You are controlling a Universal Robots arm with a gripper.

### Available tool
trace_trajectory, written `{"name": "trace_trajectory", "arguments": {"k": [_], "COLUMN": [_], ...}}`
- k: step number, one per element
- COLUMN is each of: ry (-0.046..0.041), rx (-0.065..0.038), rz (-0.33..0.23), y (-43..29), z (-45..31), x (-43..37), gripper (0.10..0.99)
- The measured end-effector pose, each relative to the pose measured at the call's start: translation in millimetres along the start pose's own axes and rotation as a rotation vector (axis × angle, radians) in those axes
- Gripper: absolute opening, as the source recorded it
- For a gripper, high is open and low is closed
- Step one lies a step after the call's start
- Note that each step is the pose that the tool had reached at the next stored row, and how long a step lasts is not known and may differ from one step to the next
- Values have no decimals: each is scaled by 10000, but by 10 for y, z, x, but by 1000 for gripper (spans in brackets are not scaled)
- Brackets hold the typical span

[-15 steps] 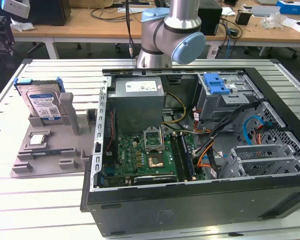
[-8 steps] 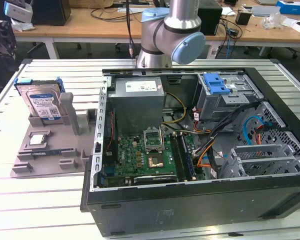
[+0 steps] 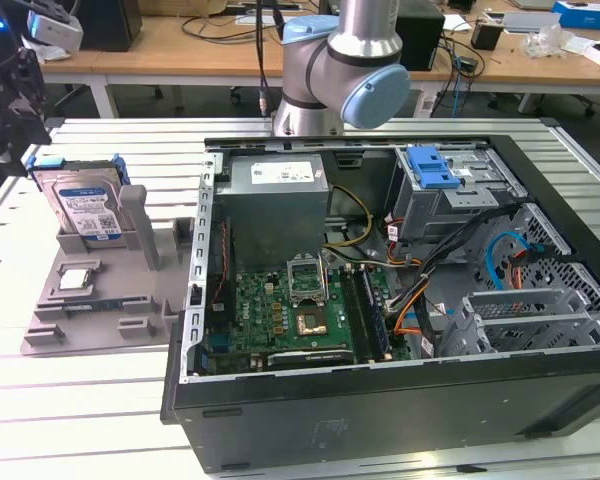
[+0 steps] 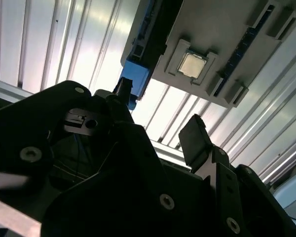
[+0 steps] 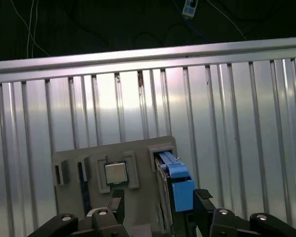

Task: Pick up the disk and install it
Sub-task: 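Pick up the disk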

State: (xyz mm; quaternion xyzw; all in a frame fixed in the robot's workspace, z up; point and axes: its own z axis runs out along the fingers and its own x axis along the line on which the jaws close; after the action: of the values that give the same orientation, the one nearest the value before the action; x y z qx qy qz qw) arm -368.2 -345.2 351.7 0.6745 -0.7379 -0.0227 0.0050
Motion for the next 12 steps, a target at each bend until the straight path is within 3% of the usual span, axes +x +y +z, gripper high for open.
{"name": "trace_trajectory", "arguments": {"k": [12], "ry": [46], "rx": [-19], "rz": [-928], "y": [-46], "z": [191], "x": [-167], "gripper": [659]}}
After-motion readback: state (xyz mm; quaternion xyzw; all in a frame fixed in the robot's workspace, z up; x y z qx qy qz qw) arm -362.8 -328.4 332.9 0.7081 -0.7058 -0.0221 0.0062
